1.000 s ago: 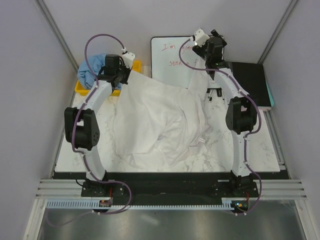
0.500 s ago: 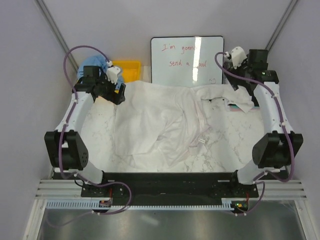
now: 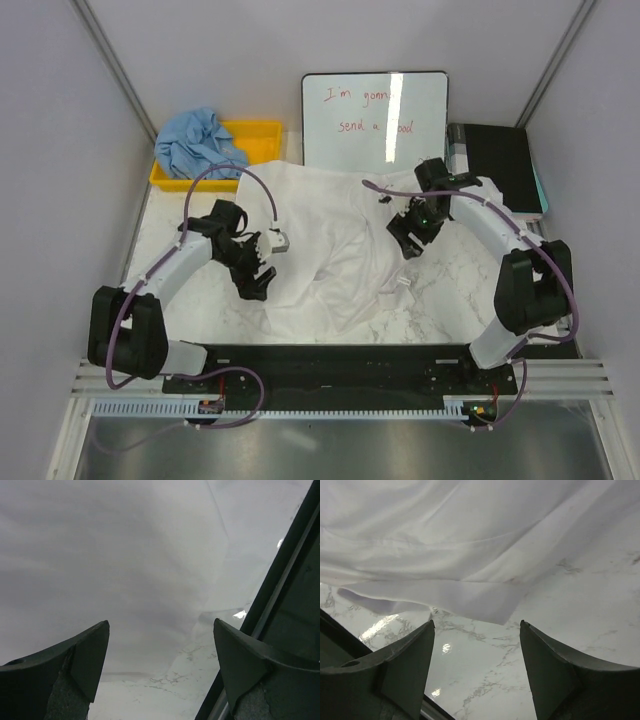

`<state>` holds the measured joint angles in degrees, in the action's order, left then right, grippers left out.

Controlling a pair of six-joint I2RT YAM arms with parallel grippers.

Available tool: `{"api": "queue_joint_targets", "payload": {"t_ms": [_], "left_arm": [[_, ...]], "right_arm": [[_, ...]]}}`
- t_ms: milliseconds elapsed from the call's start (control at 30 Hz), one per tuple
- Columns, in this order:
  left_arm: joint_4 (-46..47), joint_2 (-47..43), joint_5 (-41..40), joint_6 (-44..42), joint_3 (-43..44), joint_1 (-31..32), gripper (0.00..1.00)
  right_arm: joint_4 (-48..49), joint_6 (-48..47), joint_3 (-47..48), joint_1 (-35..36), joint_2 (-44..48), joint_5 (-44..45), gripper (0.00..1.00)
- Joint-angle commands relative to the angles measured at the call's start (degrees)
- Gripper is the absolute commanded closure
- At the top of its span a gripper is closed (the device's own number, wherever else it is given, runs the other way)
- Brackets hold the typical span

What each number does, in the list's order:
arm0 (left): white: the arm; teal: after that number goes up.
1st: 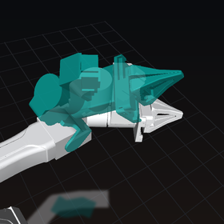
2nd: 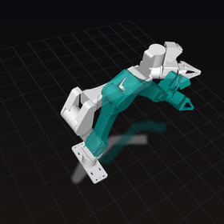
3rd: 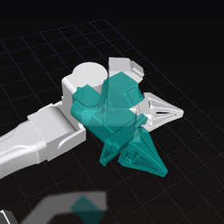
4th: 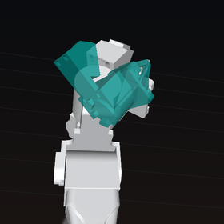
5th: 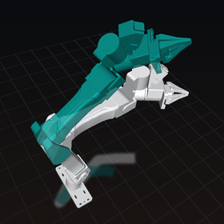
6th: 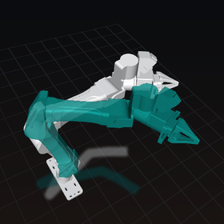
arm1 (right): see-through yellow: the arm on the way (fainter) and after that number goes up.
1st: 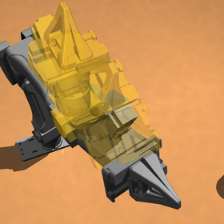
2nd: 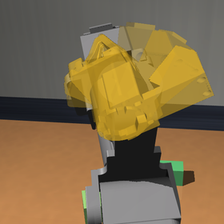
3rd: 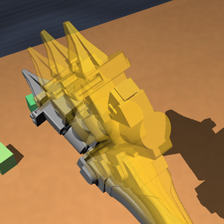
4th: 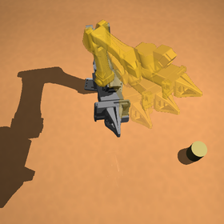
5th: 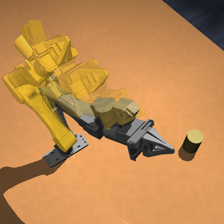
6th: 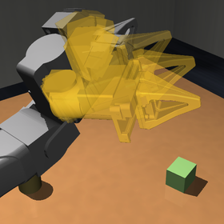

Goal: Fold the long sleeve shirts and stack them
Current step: Flatten the shirt out

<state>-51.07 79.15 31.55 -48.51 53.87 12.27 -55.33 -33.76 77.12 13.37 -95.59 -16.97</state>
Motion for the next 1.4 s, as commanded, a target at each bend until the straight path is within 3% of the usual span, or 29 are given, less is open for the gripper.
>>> {"api": "queue_joint_targets", "payload": {"t_ms": [0, 133, 433, 467, 567, 600, 633, 667, 700, 733, 767, 833, 933, 1033, 1100, 1133, 1167, 1200, 1367], "left_arm": [[-1.1, -2.5, -2.0, -8.2, -3.2, 1.4, 0.09], [-0.5, -3.3, -0.3, -10.0, -4.5, 1.3, 0.05], [6.3, 0.8, -3.0, -9.4, -5.6, -3.7, 0.03], [6.8, 1.3, -3.3, -9.8, -5.7, -3.9, 0.03], [8.7, 2.5, -5.2, -9.9, -5.3, -4.1, 0.1], [8.9, 3.5, -5.4, -9.8, -4.8, -4.4, 0.19], [9.1, 3.9, -5.5, -9.4, -4.3, -4.6, 0.28], [9.1, 4.3, -5.6, -9.1, -2.9, -4.7, 0.48], [9.2, 5.5, -5.7, -8.7, -2.1, -5.1, 0.57], [9.7, 6.0, -5.6, -8.0, -1.1, -5.2, 0.65], [9.6, 6.5, -5.4, -6.4, 1.0, -5.6, 0.8], [9.6, 7.0, -5.3, -4.5, 3.0, -6.0, 0.9], [9.1, 3.1, -2.5, -5.6, 3.8, -6.2, 0.98], [8.1, -0.5, -4.3, -8.1, 2.0, -4.3, 0.98], [0.0, -1.2, -2.3, -12.6, 1.8, -3.2, 0.72], [-0.9, -2.0, -0.8, -15.4, -0.1, -2.9, 0.55], [-0.8, -4.8, 0.2, -16.3, -1.7, -2.3, 0.26], [-0.6, -6.0, 1.0, -17.4, -3.3, -1.7, 0.16], [1.7, -13.9, 1.7, -27.5, -12.4, 3.0, 0.14]], "right_arm": [[-0.8, -3.0, -5.5, 4.2, 4.1, -1.0, 0.23], [1.1, -6.0, -8.7, 6.7, 6.4, -0.8, 0.21], [7.7, -8.7, -13.1, 19.8, 6.7, 4.7, 0.19], [8.2, -9.7, -13.9, 20.4, 6.6, 5.2, 0.2], [9.6, -11.5, -16.4, 21.4, 6.3, 7.3, 0.38], [9.3, -11.9, -16.7, 21.4, 6.5, 7.9, 0.52], [8.9, -12.4, -17.7, 21.4, 6.6, 8.8, 0.6], [8.5, -13.1, -18.2, 21.4, 7.5, 10.5, 0.69], [8.1, -13.9, -18.9, 21.4, 8.2, 11.8, 0.96], [8.0, -14.4, -20.6, 21.1, 9.2, 12.8, 1.0], [7.6, -14.9, -21.4, 20.7, 11.5, 14.5, 1.0], [5.9, -17.2, -23.3, 17.9, 14.1, 15.0, 1.0], [4.6, -22.3, -25.1, 10.8, 18.4, 16.4, 1.0], [3.7, -25.6, -24.5, 4.5, 19.3, 16.6, 1.0], [2.5, -25.9, -23.2, 3.0, 18.3, 16.3, 1.0], [2.4, -25.1, -21.8, 2.5, 17.8, 15.5, 1.0], [2.2, -24.9, -21.2, 2.4, 17.7, 15.1, 1.0], [2.2, -24.8, -20.6, 2.5, 17.7, 14.8, 1.0], [3.6, -25.6, -19.6, 0.3, 15.4, 16.0, 1.0]]}}
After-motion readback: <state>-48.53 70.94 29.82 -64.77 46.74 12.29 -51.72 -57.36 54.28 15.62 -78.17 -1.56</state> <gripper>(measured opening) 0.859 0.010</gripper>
